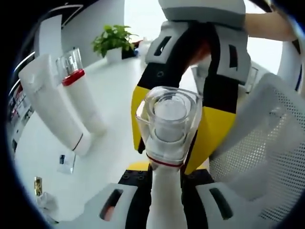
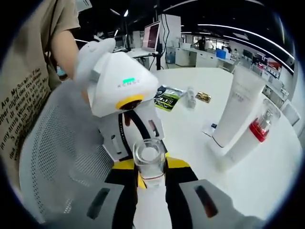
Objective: Arrange the skincare products in the storage area until every visible bottle or jar stands upright without overlapping.
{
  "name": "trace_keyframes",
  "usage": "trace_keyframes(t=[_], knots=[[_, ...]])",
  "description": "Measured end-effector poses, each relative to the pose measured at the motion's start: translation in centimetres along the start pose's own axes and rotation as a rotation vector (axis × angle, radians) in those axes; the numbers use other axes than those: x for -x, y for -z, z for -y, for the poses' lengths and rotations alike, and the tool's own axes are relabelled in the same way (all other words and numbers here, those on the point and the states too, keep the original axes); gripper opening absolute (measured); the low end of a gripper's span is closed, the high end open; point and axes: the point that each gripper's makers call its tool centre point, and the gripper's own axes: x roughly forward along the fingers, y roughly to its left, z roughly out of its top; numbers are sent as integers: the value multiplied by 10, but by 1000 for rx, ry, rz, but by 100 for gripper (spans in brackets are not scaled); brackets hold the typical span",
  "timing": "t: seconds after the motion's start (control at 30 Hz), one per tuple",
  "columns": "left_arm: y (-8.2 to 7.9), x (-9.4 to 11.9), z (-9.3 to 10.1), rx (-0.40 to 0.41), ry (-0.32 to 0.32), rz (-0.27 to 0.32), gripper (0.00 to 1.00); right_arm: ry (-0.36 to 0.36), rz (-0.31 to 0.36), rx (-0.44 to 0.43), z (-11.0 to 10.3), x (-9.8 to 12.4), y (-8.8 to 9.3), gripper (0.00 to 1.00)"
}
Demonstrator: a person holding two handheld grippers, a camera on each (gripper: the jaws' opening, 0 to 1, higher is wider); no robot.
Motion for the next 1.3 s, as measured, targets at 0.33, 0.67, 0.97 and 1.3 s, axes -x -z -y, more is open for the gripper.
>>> trace_keyframes(t=[0.33,0.67,0.97,1.3], knots=[[-1,-4,0,-10,4,5,19,19,22,-44,4,2,0,22],[-4,-7,-6,-11,10,6,18,67,43,-86,16,6,-1,32],[-12,-15,-23,-25,29,17,18,212,121,-257,48,31,7,40],[-25,-29,-47,-35,31,20,18,358,149,-351,78,74,30,48]])
